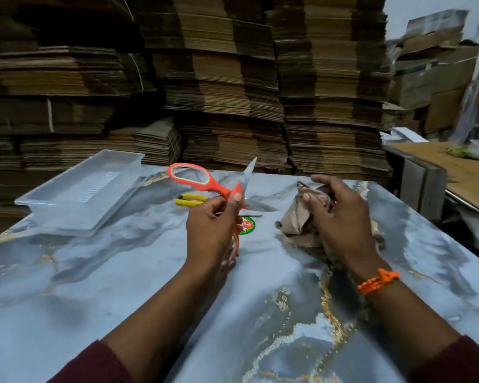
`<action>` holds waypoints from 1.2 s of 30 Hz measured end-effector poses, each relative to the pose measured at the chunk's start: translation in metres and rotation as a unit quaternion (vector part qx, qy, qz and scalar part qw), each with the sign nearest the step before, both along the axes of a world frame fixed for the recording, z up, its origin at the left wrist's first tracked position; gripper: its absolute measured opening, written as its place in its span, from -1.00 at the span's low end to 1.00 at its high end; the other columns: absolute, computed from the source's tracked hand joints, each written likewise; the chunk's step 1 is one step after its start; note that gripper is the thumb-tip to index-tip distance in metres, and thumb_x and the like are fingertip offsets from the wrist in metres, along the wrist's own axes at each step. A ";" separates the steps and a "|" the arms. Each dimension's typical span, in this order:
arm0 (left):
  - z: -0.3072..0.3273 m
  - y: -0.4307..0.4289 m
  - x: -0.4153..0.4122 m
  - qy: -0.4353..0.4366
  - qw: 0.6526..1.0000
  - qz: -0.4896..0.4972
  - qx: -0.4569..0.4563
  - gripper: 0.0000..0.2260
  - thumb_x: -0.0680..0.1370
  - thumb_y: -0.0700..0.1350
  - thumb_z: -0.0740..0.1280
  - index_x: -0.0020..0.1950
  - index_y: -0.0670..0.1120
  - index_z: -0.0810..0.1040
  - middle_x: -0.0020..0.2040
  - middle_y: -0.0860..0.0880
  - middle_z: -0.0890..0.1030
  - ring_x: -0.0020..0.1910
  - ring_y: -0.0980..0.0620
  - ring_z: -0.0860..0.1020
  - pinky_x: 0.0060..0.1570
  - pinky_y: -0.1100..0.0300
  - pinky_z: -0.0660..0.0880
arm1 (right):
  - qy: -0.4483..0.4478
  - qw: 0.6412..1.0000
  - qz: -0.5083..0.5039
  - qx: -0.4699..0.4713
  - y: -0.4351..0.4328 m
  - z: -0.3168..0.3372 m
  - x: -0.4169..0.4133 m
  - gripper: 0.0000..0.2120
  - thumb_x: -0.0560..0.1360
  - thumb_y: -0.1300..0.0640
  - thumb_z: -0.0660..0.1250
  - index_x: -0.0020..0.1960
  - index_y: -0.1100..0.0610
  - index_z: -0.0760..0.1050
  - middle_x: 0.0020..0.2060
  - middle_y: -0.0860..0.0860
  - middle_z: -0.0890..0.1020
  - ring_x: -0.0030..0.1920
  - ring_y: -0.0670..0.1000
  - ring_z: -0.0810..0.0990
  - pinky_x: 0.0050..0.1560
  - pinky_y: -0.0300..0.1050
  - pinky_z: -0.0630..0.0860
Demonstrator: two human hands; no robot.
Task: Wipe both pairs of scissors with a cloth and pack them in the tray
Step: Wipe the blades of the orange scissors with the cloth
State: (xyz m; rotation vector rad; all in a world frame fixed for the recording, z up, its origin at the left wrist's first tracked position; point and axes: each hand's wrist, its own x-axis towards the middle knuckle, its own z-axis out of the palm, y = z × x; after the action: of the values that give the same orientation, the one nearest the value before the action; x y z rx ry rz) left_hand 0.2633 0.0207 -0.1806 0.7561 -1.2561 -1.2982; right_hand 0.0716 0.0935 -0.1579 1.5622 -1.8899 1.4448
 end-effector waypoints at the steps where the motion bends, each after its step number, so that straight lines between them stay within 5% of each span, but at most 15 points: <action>1: 0.001 0.002 -0.003 0.002 1.000 -0.006 -0.006 -0.67 0.61 0.04 0.40 -0.11 -0.23 0.68 -0.34 -0.19 0.52 -0.38 -0.07 0.43 -0.45 0.11 0.44 | 0.028 0.999 0.024 -0.008 0.001 0.000 0.011 -0.78 0.55 0.19 0.46 0.20 0.11 0.63 0.01 -0.02 0.68 0.01 -0.09 0.62 0.05 -0.27 0.54; 7: -0.004 0.002 -0.008 -0.067 0.993 0.022 -0.092 -0.63 0.63 0.06 0.37 -0.17 -0.22 0.68 -0.36 -0.33 0.55 -0.41 0.03 0.44 -0.35 -0.06 0.50 | 0.168 0.981 0.098 0.003 -0.015 -0.022 0.050 -0.84 0.54 0.23 0.41 0.10 0.19 0.67 -0.14 0.10 0.59 -0.08 0.09 0.54 -0.08 -0.24 0.38; 15: -0.003 -0.005 -0.005 -0.112 0.986 0.031 -0.120 -0.70 0.61 0.04 0.39 -0.20 -0.10 0.73 -0.44 -0.09 0.62 -0.45 0.06 0.49 -0.42 0.02 0.55 | 0.311 0.945 0.100 0.033 -0.014 -0.023 0.042 -0.79 0.53 0.37 0.38 0.15 0.29 0.60 -0.08 0.18 0.55 -0.12 0.16 0.47 -0.14 0.03 0.45; 19: -0.005 0.001 -0.006 -0.066 0.997 -0.003 -0.042 -0.72 0.61 -0.06 0.41 -0.23 -0.18 0.69 -0.51 0.05 0.55 -0.48 0.10 0.47 -0.41 0.23 0.50 | 0.330 0.936 0.107 0.055 -0.011 -0.028 0.039 -0.71 0.51 0.36 0.37 0.22 0.30 0.59 -0.06 0.20 0.55 -0.10 0.18 0.50 -0.21 0.06 0.51; 25: 0.001 -0.008 0.008 -0.036 0.998 0.042 -0.036 -0.71 0.63 -0.02 0.38 -0.11 -0.23 0.69 -0.36 -0.24 0.62 -0.42 0.00 0.54 -0.46 0.24 0.49 | 0.325 0.935 0.100 0.106 -0.007 -0.031 0.014 -0.77 0.50 0.17 0.35 0.10 0.22 0.64 -0.13 0.14 0.57 -0.13 0.17 0.52 -0.29 -0.02 0.53; 31: -0.001 -0.006 0.000 -0.063 0.993 0.067 -0.077 -0.70 0.62 0.05 0.39 -0.16 -0.14 0.72 -0.41 -0.06 0.62 -0.43 0.09 0.56 -0.30 0.10 0.58 | 0.240 0.968 0.061 -0.039 0.000 -0.016 0.035 -0.89 0.56 0.30 0.40 0.07 0.27 0.65 -0.15 0.15 0.59 -0.13 0.16 0.53 -0.12 0.00 0.48; 36: -0.007 -0.001 -0.008 -0.070 0.993 0.042 -0.086 -0.66 0.62 0.09 0.39 -0.17 -0.14 0.72 -0.27 -0.23 0.69 -0.33 -0.01 0.59 -0.23 -0.17 0.62 | 0.224 0.971 0.081 -0.029 -0.019 -0.020 0.056 -0.92 0.57 0.31 0.38 0.02 0.26 0.64 -0.19 0.14 0.57 -0.16 0.16 0.48 -0.12 0.04 0.44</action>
State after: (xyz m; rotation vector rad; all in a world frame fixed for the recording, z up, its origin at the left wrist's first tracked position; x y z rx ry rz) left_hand 0.2548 0.0194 -0.1875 0.7779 -1.4134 -1.0681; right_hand 0.1279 0.0741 -0.1775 1.8605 -1.4763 1.0724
